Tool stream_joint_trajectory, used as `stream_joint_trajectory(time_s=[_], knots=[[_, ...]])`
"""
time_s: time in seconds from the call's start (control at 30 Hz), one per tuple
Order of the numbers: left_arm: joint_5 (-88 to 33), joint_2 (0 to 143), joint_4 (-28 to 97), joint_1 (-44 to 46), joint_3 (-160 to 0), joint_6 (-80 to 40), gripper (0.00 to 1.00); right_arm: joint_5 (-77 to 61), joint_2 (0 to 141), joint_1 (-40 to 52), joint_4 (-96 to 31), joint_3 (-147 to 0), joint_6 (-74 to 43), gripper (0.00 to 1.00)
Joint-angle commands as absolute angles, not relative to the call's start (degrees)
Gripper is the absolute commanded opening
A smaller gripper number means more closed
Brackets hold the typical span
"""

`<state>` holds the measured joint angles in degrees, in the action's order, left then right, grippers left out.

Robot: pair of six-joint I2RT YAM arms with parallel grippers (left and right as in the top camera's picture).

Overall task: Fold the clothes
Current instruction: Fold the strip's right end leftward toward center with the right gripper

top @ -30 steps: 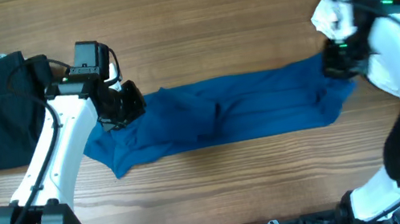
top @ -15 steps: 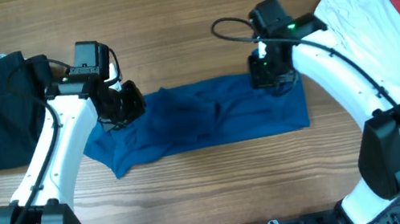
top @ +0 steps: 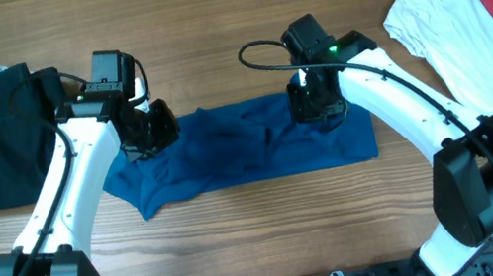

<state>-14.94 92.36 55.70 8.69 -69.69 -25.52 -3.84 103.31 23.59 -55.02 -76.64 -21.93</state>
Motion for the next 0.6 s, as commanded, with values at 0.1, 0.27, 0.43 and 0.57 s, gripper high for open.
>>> stream_joint_trajectory(time_s=[0.1, 0.27, 0.43, 0.57], knots=[[-15.4, 92.8, 55.6, 8.9, -69.3, -24.8, 0.17, -14.2, 104.2, 24.0, -54.2, -76.4, -13.6, 0.38], [-15.4, 92.8, 55.6, 8.9, -69.3, -24.8, 0.17, -10.2, 104.2, 23.9, -54.3, -76.4, -15.1, 0.43], [-15.4, 92.8, 55.6, 8.9, -69.3, -24.8, 0.17, 3.2, 104.2, 23.9, -53.6, -76.4, -23.8, 0.45], [-15.4, 92.8, 55.6, 8.9, -69.3, -24.8, 0.17, 4.7, 104.6, 23.9, -50.4, -76.4, -24.6, 0.43]])
